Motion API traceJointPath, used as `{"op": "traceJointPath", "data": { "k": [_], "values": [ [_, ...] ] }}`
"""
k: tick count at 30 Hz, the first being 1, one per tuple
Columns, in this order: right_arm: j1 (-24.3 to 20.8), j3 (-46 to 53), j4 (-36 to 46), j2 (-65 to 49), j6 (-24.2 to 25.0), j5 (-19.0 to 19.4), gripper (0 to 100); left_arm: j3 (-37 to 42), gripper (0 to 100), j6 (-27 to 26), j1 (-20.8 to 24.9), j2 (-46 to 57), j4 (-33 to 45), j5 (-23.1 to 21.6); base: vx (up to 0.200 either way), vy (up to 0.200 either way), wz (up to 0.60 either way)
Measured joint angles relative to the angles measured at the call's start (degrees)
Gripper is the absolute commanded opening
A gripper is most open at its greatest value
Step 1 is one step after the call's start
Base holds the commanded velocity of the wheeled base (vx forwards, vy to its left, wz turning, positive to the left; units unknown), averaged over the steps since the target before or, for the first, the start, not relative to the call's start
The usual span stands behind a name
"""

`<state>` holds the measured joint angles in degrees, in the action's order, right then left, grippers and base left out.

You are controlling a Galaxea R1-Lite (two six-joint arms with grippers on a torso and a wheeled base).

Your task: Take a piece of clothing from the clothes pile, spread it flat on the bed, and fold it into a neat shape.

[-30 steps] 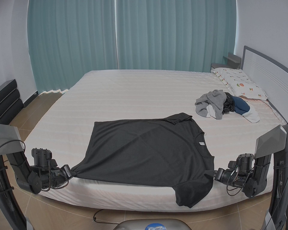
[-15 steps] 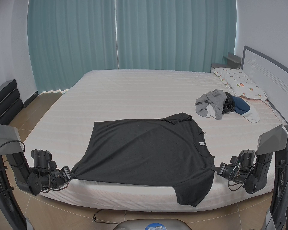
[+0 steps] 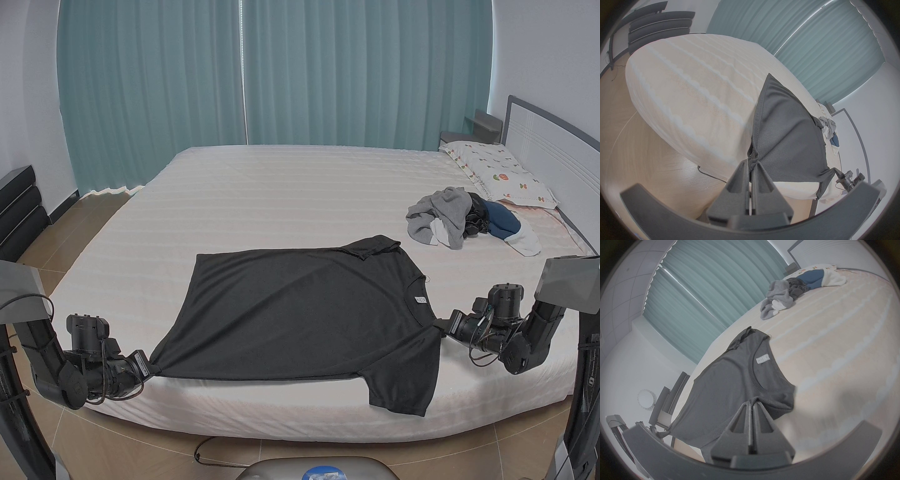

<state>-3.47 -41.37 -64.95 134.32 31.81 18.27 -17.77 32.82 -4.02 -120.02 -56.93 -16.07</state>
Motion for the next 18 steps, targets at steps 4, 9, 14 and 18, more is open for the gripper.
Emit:
{"op": "traceJointPath", "data": {
  "k": [4,9,14,18],
  "values": [
    [-0.5,-3.8,2.7,0.8,-0.1,-0.1,100,0.0,0,0.0,0.0,-0.5,0.0,0.0,0.0,0.0,0.0],
    [-0.6,-5.3,2.3,2.2,-0.1,0.4,100,0.0,0,0.0,0.1,-1.0,0.0,-0.1,0.0,0.0,0.0],
    [0.1,-4.7,2.0,2.1,0.0,0.6,100,0.0,0,0.0,0.2,-1.1,0.0,-0.1,0.0,0.0,0.0],
    [0.9,-2.0,1.7,0.5,-0.1,2.9,100,0.0,0,0.0,0.3,-1.1,0.0,-0.1,0.0,0.0,0.0]
  ]
}}
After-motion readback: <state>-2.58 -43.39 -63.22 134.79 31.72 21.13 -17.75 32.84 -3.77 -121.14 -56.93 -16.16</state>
